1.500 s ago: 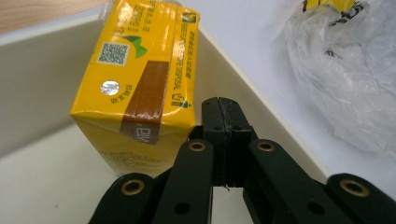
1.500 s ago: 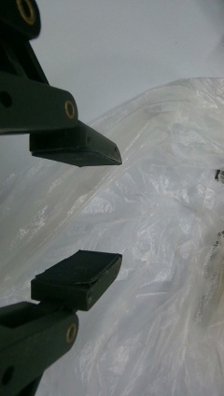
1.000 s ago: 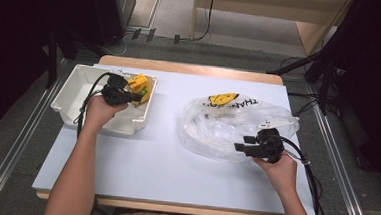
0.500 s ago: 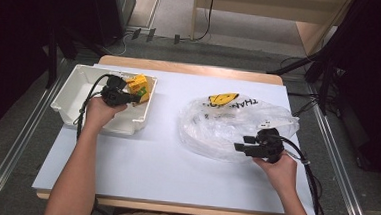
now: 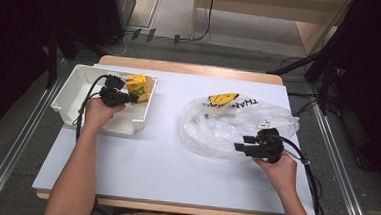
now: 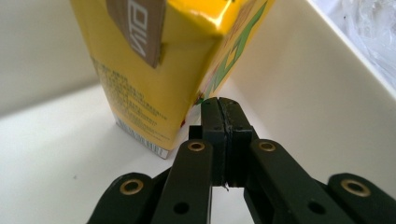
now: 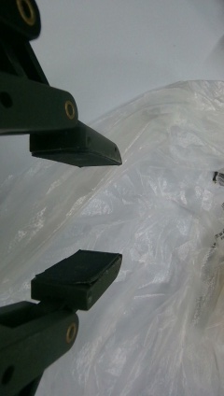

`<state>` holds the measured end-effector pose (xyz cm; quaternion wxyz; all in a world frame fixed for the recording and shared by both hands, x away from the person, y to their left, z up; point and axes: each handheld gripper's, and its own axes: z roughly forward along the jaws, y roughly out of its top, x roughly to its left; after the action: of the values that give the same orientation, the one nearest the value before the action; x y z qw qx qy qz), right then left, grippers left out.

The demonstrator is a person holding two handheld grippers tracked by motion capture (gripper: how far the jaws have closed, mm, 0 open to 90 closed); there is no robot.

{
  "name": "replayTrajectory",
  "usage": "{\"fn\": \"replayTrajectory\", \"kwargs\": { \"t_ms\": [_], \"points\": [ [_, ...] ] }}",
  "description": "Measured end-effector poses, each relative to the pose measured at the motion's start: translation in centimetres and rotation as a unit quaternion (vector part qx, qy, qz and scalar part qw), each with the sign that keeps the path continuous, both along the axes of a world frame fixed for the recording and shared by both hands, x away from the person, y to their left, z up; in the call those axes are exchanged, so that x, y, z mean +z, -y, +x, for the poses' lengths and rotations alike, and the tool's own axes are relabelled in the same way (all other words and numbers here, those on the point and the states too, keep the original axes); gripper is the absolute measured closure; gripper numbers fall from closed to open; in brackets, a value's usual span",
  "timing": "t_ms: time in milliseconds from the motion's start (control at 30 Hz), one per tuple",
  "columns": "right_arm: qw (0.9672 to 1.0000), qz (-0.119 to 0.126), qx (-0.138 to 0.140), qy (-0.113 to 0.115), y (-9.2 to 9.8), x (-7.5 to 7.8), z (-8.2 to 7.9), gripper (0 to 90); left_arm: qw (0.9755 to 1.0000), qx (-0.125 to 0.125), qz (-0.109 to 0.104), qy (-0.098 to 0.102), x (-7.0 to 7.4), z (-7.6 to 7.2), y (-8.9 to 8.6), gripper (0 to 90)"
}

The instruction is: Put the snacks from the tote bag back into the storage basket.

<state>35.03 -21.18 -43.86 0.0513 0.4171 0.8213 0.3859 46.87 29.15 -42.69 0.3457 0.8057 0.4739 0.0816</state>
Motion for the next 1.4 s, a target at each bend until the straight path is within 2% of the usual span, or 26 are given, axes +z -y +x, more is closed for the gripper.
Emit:
{"fn": "replayTrajectory", "kwargs": {
  "t_ms": [233, 900, 1200, 1267, 1400],
  "points": [
    [1.0, -0.001, 0.0, -0.001, 0.0, 0.0, 0.0, 47.1, 0.9998, 0.015, -0.004, -0.009, -0.3, 0.3, -0.5, 90.0],
    [1.0, -0.002, 0.0, -0.003, -0.1, -0.1, 0.0, 47.2, 0.9983, 0.055, -0.014, -0.008, -0.7, 0.9, -1.0, 90.0],
    [1.0, -0.003, 0.001, -0.002, -0.1, -0.1, 0.0, 47.1, 0.9985, 0.053, -0.016, -0.007, -0.8, 1.1, -0.6, 90.0],
    [1.0, -0.004, 0.0, -0.003, -0.1, -0.1, 0.0, 47.1, 0.9981, 0.055, -0.025, -0.01, -0.9, 1.2, -0.6, 90.0],
    [1.0, -0.005, 0.001, -0.002, -0.1, -0.1, -0.1, 47.1, 0.9983, 0.049, -0.027, -0.012, -0.8, 1.1, -0.5, 90.0]
  ]
}}
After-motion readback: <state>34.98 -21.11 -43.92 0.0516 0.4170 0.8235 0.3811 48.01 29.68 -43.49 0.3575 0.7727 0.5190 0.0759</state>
